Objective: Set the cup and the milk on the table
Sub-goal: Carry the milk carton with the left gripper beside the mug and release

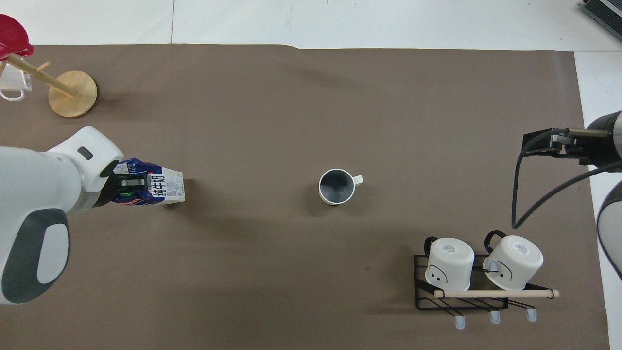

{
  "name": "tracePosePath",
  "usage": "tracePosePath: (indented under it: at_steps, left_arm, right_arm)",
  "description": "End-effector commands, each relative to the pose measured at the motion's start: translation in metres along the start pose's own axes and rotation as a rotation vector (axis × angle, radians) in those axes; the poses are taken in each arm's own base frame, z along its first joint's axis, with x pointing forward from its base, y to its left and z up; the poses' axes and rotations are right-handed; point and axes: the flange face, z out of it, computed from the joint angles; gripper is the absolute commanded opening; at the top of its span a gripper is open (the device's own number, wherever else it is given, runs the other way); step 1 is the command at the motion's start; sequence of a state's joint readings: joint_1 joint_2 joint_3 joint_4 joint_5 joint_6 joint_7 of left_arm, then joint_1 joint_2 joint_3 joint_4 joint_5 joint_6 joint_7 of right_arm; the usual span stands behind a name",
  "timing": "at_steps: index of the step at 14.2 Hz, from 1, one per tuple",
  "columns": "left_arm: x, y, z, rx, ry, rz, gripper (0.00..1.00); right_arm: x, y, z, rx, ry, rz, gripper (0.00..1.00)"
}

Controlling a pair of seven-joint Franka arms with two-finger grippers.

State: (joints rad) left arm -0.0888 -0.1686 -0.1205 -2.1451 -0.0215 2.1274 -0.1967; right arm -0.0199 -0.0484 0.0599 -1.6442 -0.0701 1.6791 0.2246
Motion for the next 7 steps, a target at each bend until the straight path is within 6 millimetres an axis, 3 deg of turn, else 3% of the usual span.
tracePosePath:
  at_steps: [1, 7]
  left_arm:
    - [0.001, 0.052, -0.01, -0.015, -0.004, -0.05, 0.47]
    - [-0.015, 0.17, -0.029, -0.067, -0.006, -0.109, 0.43]
  right_arm:
    - [0.018, 0.003, -0.01, 0.01, -0.05, -0.013, 1.0]
    - [0.021, -0.002, -0.018, 0.012, -0.067, -0.051, 1.0]
